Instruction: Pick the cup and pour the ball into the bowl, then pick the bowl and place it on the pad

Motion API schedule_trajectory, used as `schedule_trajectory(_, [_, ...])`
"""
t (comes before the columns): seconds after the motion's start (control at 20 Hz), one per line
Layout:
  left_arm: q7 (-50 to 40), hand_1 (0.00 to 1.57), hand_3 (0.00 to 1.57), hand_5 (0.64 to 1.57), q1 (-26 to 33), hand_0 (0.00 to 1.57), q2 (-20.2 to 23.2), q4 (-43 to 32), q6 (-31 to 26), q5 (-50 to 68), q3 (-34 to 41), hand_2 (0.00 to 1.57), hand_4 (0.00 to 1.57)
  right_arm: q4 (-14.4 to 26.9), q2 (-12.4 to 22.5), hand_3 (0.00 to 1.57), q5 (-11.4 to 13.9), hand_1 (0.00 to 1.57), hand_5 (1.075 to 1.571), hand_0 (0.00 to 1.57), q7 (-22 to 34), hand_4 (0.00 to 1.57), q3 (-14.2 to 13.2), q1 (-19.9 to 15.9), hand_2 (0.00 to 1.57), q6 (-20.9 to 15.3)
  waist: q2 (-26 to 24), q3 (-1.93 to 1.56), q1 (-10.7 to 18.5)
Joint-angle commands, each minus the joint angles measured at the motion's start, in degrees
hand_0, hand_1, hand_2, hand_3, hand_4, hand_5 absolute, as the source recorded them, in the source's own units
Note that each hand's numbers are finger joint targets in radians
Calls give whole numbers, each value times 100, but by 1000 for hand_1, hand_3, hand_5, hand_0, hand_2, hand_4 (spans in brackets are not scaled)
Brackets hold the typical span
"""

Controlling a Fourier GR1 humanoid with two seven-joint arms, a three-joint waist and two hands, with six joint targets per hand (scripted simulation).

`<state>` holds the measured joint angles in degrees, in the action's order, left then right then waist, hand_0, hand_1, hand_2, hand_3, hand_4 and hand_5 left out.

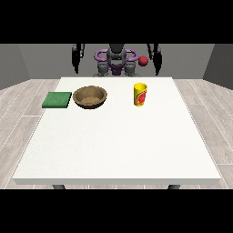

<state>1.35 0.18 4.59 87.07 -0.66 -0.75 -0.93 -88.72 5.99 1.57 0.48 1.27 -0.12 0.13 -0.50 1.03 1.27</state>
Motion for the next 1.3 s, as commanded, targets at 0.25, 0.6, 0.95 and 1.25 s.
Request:
schedule_trajectory(0.25, [-576,0,0,1524,-157,0,245,640,-73,60,37,0,0,-597,263,0,-76,0,1568,0,623,0,-124,-72,0,29,-1596,-86,-99])
schedule_trajectory(0.6, [-21,0,0,1511,719,0,-452,1751,673,839,-1157,0,0,-607,99,0,-915,0,1567,0,-119,0,-824,245,0,179,-1047,-104,80])
schedule_trajectory(0.95, [325,0,0,1402,-225,0,-229,1273,450,354,-627,0,0,-509,-143,0,-826,0,1563,0,-183,0,-511,-423,0,145,-108,-102,-114])
schedule_trajectory(1.25, [632,0,0,1296,-1196,0,113,626,377,363,29,0,0,407,-36,0,-796,0,1563,0,-1375,0,-808,-863,0,356,919,-105,-153])
